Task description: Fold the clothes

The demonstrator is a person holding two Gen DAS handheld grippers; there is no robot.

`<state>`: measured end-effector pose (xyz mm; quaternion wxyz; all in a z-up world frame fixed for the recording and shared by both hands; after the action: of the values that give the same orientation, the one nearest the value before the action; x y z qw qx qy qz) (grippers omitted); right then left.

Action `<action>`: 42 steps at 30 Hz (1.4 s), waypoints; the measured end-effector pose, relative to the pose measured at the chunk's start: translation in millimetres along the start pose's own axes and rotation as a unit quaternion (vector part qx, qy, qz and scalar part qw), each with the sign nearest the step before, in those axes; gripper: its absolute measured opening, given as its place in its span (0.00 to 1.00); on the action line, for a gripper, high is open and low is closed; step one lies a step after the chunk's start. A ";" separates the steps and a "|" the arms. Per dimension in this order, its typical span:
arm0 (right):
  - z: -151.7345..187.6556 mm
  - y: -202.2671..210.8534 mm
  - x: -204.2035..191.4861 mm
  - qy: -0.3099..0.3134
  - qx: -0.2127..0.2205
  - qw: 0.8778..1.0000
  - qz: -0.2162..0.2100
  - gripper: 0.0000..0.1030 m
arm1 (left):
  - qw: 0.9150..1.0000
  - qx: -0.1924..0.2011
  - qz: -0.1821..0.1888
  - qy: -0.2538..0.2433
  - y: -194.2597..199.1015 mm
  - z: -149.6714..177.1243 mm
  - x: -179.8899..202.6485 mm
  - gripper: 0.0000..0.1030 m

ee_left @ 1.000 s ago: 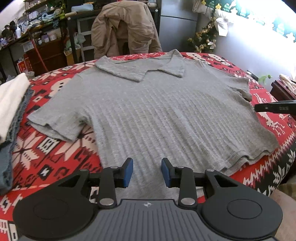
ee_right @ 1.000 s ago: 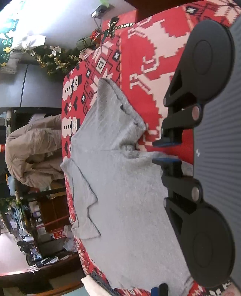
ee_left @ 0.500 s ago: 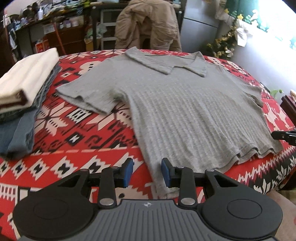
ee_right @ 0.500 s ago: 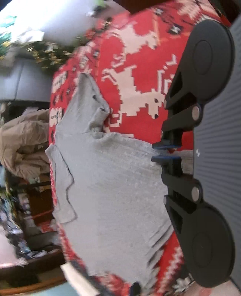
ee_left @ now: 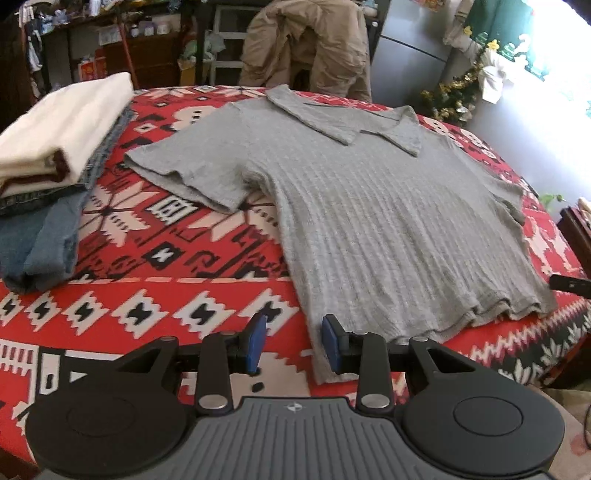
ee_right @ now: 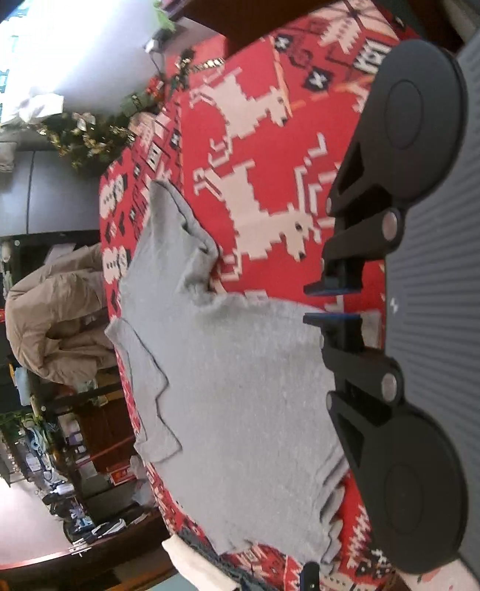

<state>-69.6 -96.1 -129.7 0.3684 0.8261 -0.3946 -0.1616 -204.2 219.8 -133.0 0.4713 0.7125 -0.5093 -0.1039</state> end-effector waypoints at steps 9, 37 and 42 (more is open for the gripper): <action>6.2 -4.2 -16.2 0.046 -0.015 0.999 0.015 0.00 | 0.993 0.016 -0.047 -0.105 7.5 10.7 23.5 0.02; -2.4 25.1 -75.8 0.270 0.049 0.959 -0.072 0.30 | 0.945 0.072 0.051 -0.315 20.1 39.4 83.8 0.36; -1.3 6.2 -114.3 0.358 0.044 0.928 -0.096 0.30 | 0.918 0.057 0.071 -0.385 -7.1 51.8 113.6 0.36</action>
<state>-144.9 -9.9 -126.9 0.4310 0.8785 -0.1619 0.1273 -180.0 97.2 -128.5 0.2034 0.6048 -0.7058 -0.3078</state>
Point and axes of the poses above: each gripper's, at about its wrist camera, not at the fingertips, and y roughly against the way its jaws point, x to its right, z to its underside, the point moved 2 cm from there along -y, roughly the way its jaws point, and after that the axes turned 15 degrees about y, right-handed, at the moved point
